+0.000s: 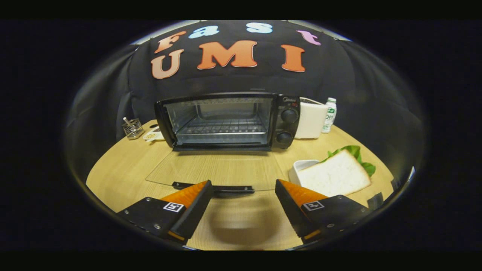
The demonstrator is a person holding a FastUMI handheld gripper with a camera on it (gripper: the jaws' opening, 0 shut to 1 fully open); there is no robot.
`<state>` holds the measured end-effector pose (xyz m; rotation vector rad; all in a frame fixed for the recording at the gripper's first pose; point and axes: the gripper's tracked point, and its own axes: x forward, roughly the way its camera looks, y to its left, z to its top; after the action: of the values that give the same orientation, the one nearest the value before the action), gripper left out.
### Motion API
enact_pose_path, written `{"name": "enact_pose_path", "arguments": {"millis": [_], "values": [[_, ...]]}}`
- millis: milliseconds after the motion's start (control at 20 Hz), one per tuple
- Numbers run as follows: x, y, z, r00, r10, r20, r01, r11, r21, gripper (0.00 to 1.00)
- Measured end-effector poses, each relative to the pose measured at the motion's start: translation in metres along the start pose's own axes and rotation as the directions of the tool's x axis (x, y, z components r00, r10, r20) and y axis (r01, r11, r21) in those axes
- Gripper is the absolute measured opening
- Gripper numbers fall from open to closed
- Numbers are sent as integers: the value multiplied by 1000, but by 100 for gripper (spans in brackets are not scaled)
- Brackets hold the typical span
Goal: Open the toaster oven, put the food inside, and close the toaster oven door.
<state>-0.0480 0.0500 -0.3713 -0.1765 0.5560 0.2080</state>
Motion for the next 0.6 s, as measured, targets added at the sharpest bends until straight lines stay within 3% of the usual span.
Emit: {"name": "enact_pose_path", "arguments": {"millis": [300,600], "values": [[-15,-79,52,994,-86,70,91,994,-69,99],[-38,-149,78,993,-109,46,113,990,-86,99]]}}
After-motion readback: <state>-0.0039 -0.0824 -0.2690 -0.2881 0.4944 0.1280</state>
